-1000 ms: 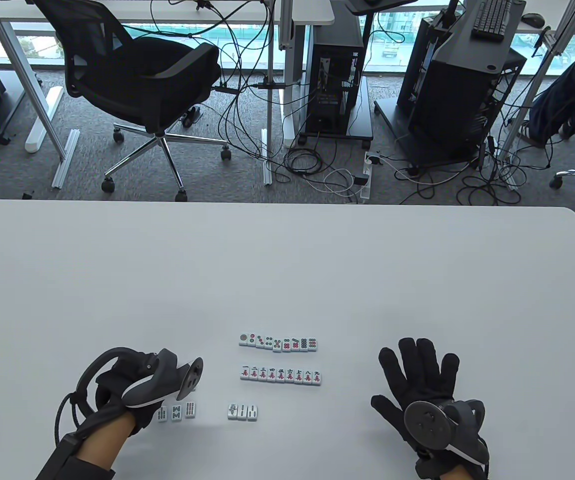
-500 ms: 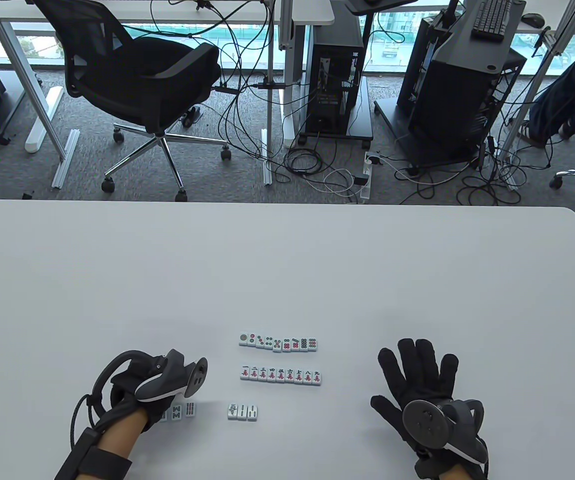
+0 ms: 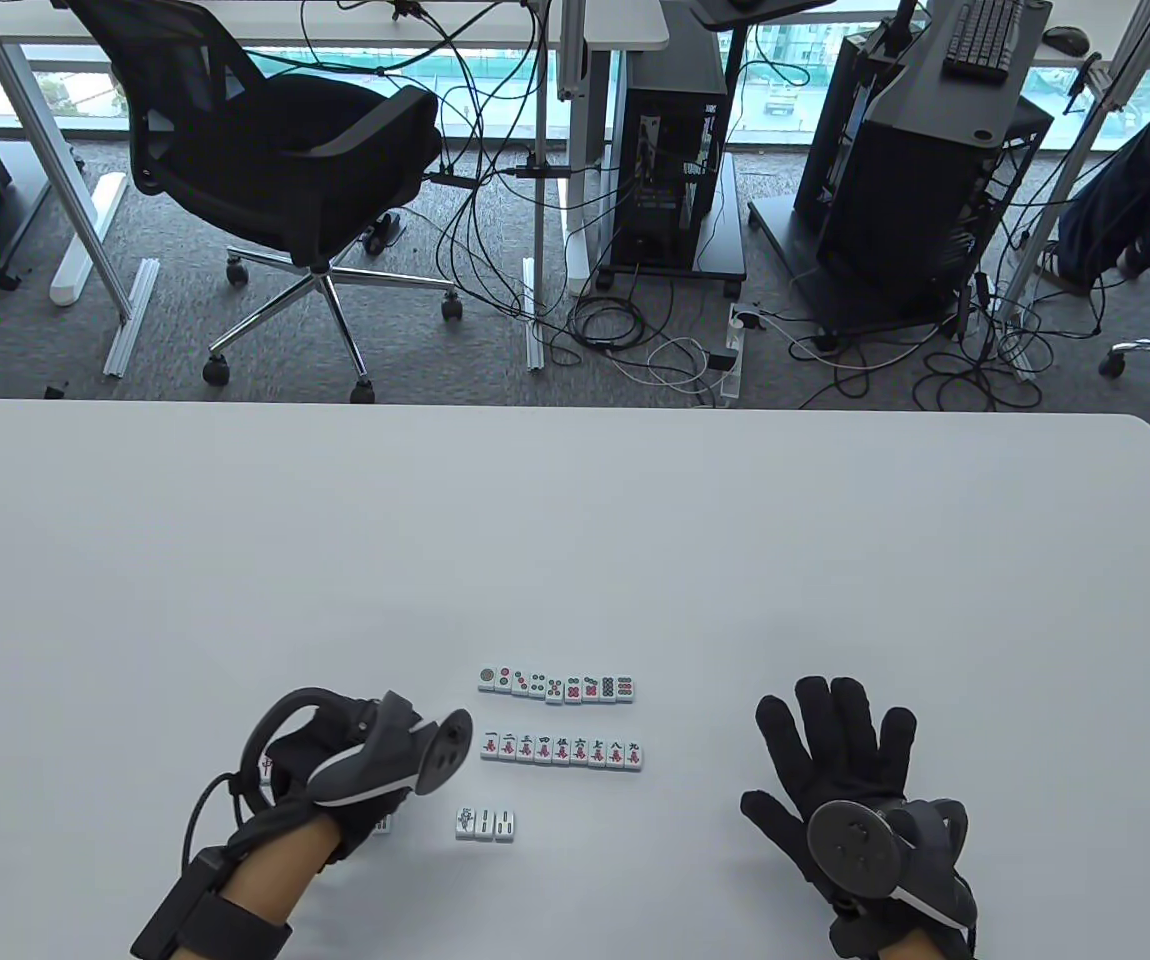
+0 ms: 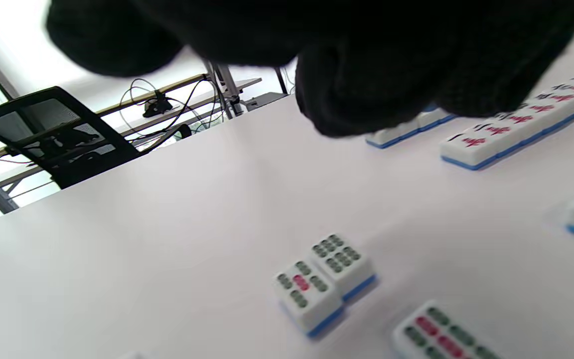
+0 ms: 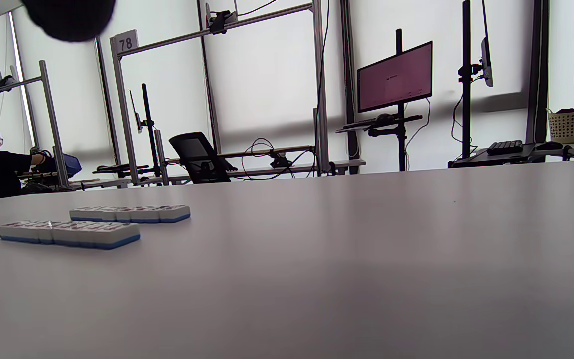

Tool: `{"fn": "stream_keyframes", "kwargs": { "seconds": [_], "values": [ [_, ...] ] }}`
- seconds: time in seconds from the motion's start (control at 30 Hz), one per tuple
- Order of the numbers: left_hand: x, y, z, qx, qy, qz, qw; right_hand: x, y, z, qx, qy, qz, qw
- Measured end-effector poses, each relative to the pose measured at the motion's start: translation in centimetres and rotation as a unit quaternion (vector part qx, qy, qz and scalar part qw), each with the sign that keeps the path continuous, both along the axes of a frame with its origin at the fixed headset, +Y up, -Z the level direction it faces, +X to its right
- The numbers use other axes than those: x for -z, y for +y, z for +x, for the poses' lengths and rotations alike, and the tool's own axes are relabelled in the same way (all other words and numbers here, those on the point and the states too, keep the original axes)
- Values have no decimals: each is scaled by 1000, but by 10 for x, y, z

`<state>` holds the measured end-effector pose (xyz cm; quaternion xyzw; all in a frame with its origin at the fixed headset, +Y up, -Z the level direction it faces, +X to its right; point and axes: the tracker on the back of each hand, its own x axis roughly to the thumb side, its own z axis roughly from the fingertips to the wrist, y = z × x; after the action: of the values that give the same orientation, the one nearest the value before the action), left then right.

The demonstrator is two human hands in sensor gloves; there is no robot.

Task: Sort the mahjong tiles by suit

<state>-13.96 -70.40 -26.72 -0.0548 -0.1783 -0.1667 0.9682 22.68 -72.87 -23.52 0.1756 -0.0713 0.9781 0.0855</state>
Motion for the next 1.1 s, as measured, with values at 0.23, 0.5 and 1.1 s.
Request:
{"fn": "stream_keyframes", "kwargs": {
  "seconds": [0.23,0.5,1.1],
  "values": [
    [-26,-14,71,19,-112,26,993,-1,0,-1,-1,3,0,1000],
    [-22,-44,93,61,-109,-4,992,-1,-1,-1,2,8,-1,1000],
    [-20,-34,67,70,-97,6,993,-1,-1,-1,-4,5,-1,1000]
  ]
}}
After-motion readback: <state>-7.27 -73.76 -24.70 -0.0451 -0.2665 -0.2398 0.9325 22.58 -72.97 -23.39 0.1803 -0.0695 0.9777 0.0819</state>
